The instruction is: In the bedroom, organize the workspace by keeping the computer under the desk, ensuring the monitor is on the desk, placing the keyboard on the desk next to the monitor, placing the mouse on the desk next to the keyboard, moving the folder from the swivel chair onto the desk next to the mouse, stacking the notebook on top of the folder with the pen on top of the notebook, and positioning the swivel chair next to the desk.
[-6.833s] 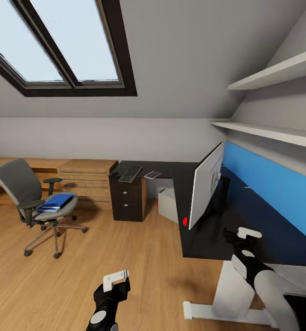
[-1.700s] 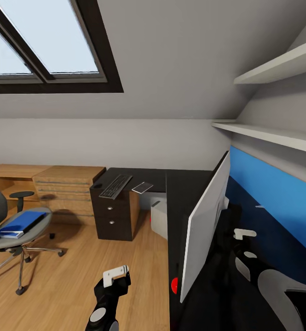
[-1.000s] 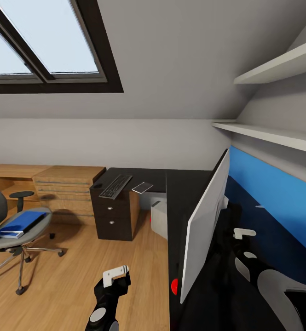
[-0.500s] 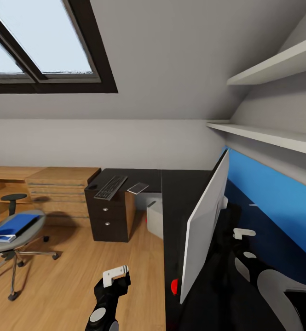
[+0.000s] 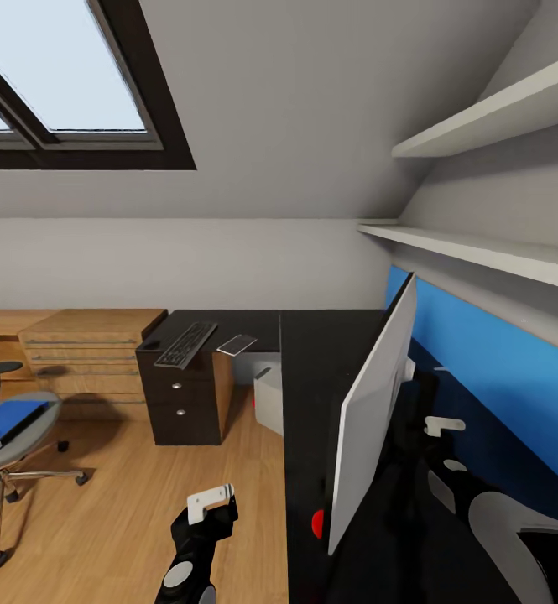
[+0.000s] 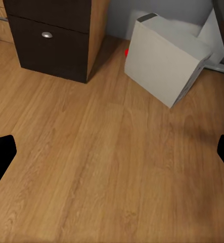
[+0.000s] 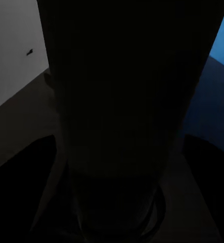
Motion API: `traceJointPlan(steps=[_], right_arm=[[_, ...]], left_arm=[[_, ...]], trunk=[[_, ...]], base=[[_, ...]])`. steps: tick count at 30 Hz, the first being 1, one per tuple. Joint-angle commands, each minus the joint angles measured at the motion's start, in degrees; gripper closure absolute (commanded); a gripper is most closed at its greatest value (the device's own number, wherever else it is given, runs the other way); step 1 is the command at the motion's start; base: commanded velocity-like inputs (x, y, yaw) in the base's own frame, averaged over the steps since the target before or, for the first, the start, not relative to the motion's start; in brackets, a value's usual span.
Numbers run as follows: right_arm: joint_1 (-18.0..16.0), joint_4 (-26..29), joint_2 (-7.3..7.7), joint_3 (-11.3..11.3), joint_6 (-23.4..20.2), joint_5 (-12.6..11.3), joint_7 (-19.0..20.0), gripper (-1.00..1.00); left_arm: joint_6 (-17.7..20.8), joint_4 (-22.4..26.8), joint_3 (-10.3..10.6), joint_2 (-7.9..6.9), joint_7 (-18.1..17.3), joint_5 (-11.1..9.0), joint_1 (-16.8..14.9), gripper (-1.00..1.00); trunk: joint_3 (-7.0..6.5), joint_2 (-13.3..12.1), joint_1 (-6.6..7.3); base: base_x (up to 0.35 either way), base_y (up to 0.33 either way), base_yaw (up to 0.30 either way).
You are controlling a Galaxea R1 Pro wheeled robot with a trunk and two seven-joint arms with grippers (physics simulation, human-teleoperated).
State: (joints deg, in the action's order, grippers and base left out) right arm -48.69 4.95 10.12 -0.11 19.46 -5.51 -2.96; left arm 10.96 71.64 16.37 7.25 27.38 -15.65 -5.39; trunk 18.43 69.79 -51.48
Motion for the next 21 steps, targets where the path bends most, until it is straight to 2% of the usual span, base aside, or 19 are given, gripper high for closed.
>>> traceJointPlan(steps=[1,21], right_arm=[[-0.1,0.1,-0.01,-0.2,0.3,-0.4,0.2,1.00],[-0.1,0.1,-0.09,-0.2,0.0,-0.4,0.5,1.00]], left_arm=[[0.2,0.1,0.1,-0.01,0.4,-0.3,-0.1,-1.00],[0.2,0.1,0.2,0.01,0.4,-0.3,-0.1,-1.00]], trunk=[[0.06,0.1,0.00],[0.06,0.1,0.00]], base=[[0.000,0.000,-0.002],[0.000,0.000,0.000]])
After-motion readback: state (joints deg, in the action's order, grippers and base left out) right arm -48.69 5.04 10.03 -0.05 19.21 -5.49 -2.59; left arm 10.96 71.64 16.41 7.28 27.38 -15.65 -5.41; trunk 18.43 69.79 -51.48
